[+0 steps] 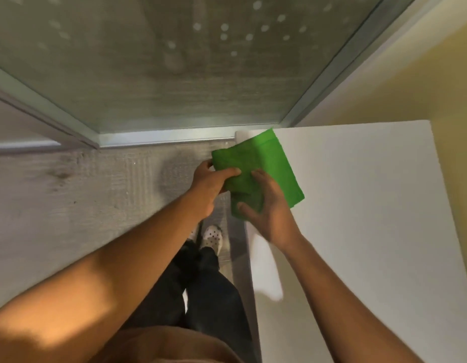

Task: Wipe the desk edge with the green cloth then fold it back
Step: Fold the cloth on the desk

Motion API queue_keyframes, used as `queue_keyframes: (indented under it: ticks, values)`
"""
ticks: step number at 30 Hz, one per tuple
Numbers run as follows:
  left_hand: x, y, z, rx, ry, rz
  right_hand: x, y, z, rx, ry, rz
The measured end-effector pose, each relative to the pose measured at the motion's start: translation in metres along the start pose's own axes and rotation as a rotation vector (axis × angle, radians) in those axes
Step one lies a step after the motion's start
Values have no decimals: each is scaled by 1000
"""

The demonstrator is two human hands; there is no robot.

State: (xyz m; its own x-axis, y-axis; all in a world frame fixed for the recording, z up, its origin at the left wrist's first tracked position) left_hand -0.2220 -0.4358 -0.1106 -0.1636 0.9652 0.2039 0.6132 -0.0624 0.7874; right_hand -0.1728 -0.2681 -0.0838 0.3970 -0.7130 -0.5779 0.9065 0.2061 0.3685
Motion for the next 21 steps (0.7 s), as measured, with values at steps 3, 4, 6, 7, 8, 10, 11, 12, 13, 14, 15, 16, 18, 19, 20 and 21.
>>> queue_keyframes:
  ticks: [3,4,6,7,8,10,11,12,13,14,15,16,18,19,20,21]
  values:
    - [28,34,-12,-7,-18,8,10,31,16,100,-82,-148]
    - [39,46,-14,-15,-27,7,13,39,23,148,-126,-216]
    - [60,70,-17,-45,-67,10,14,53,34,286,-218,-369]
    - [69,82,-17,-53,-98,17,13,59,38,362,-247,-429]
    - [77,93,-18,-53,-136,28,10,65,42,421,-267,-475]
    - [90,114,-19,-34,-219,68,2,80,47,452,-325,-570]
    - [96,123,-19,-17,-268,96,-3,89,48,440,-369,-614]
    - [101,132,-21,0,-324,125,-7,98,48,425,-410,-639]
    - [106,139,-24,10,-389,159,-11,107,46,418,-434,-643]
    - [112,146,-27,15,-461,199,-19,115,42,426,-439,-623]
    - [118,151,-30,14,-534,251,-29,123,37,445,-431,-581]
    - [126,156,-32,9,-600,317,-42,131,29,467,-419,-523]
    - [144,155,-32,-10,-702,458,-70,149,4,513,-414,-402]
    - [153,148,-28,-28,-739,511,-81,157,-12,541,-455,-349]
    - [160,139,-23,-47,-770,551,-88,165,-33,578,-526,-312]
    - [167,129,-17,-57,-823,570,-93,173,-55,624,-582,-289]
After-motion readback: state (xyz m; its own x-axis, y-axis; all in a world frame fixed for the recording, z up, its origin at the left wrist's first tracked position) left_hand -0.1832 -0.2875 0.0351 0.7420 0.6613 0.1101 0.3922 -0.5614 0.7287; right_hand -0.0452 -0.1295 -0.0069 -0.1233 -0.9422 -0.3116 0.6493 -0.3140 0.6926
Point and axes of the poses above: each hand's wrist, its own y-axis away from the middle knuckle, its own x-axis out of the palm, z = x × y, the point moved 4 cm from there along -y, towards the middle knuckle, and after that the axes turned 7 degrees about z, right-handed, at the moved point
